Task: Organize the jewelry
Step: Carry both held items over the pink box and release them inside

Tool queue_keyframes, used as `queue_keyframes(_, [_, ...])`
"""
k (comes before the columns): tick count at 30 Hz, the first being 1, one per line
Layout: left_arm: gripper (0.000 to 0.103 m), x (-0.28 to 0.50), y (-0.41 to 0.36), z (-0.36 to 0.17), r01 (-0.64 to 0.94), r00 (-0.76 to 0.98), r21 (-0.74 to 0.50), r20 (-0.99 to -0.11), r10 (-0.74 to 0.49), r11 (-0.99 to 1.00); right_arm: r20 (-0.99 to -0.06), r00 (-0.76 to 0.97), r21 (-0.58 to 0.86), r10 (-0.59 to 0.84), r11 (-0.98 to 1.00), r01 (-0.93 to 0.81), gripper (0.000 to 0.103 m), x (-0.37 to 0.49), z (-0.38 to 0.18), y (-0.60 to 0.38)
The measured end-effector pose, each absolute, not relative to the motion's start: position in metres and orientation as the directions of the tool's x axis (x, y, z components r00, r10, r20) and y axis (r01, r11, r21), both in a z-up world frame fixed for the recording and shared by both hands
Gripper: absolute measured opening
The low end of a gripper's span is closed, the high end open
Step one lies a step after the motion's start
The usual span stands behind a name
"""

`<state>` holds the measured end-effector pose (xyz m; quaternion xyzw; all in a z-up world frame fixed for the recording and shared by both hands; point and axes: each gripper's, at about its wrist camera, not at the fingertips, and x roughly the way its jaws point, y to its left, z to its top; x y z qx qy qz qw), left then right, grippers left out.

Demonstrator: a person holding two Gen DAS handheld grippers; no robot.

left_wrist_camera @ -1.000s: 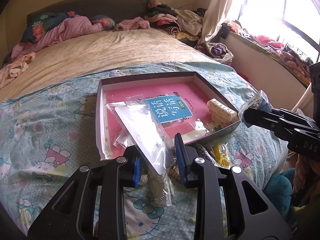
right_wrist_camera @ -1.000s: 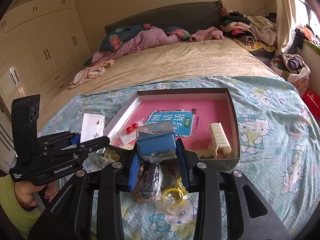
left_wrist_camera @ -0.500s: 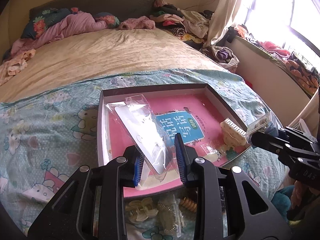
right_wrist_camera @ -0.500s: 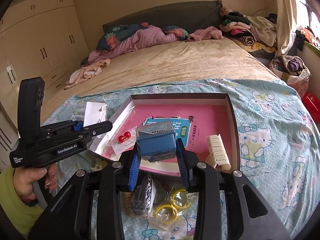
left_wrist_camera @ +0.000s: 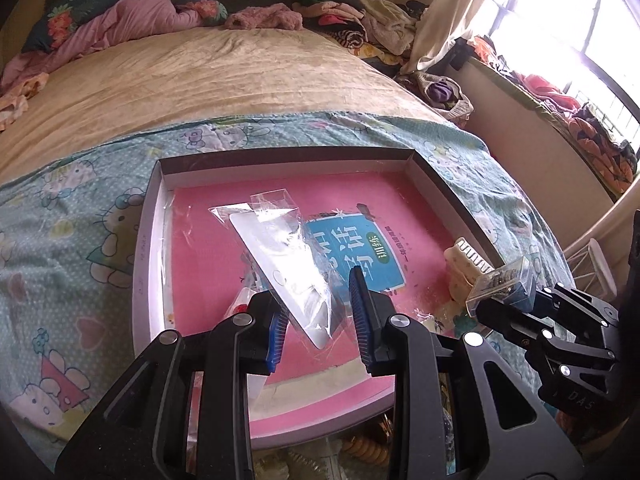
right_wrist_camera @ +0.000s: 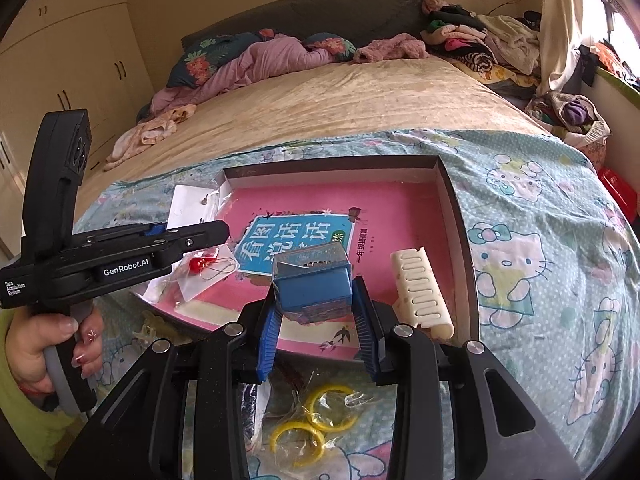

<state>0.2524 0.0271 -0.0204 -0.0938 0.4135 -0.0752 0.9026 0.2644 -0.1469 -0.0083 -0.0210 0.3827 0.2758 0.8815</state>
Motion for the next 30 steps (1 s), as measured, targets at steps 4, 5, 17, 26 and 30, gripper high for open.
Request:
queue_keyframes(4, [0.021, 0.26, 0.019, -0.029, 0.078, 0.626, -0.237, -0.744, -0.233, 0.968, -0.695, 0.551, 0.172, 0.462, 0.85, -0.497, 0.032, 0.268, -0.016, -0.147])
queue_keyframes(5, [0.021, 0.261, 0.017, -0.031, 0.083, 0.621, -0.236, -0.748, -0.235, 0.968, -0.696, 0.551, 0.171, 0.46, 0.852, -0.496, 0.032, 0.268, -0.018, -0.147])
queue_keyframes(17, [0.022, 0.273, 0.01, -0.048, 0.097, 0.582, -0.216, -0.779, -0.231, 0.972, -0.717, 0.53, 0.171, 0.452, 0.852, -0.494, 0.033, 0.274, -0.031, -0.147])
queue_keyframes(26, [0.031, 0.274, 0.008, -0.05, 0.101, 0.581, -0.183, -0.787, -0.207, 0.978, -0.73, 0.514, 0.181, 0.45, 0.853, -0.489, 0.033, 0.276, -0.038, -0.145])
queue_keyframes(30, [0.037, 0.273, 0.008, -0.049, 0.095, 0.584, -0.162, -0.79, -0.187, 0.982, -0.73, 0.513, 0.188, 0.451, 0.855, -0.483, 0.033, 0.276, -0.038, -0.147])
